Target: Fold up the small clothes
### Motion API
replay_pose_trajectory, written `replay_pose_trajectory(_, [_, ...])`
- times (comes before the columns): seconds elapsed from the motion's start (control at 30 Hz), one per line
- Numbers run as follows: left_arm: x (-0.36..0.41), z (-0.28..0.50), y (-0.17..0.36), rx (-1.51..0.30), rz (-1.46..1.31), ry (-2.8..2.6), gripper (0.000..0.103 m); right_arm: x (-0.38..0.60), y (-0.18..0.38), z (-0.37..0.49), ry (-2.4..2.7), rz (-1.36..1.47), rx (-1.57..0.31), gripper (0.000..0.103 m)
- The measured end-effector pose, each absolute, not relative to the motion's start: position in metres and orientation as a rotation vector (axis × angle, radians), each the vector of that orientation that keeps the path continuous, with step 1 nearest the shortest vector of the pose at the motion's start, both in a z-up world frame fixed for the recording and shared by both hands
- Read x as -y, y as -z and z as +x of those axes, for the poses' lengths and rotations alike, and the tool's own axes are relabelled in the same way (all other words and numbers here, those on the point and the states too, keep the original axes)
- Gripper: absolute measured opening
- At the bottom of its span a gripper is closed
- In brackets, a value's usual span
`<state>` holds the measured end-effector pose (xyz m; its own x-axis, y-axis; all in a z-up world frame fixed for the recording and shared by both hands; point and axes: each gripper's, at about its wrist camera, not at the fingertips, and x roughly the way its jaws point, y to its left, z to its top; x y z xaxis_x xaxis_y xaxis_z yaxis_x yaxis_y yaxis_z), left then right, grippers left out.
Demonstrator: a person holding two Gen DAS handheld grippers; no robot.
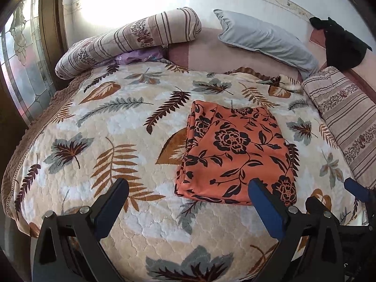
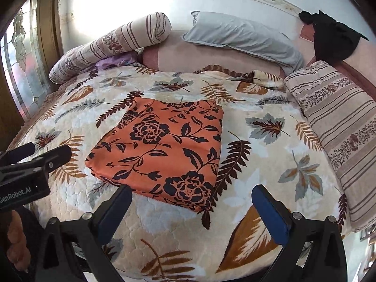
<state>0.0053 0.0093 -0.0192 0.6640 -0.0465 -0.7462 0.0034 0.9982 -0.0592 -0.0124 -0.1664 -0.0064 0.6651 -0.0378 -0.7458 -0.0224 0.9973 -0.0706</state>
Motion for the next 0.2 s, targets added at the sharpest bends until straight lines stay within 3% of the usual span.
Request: replay_pose_trajectory(0.2, [-0.0018,0.0133,0.0175,-0.827,-0.038,0.035,0.101,0.1696,0.0104,-0.0037,0.007,-0.071,-0.849,0.103])
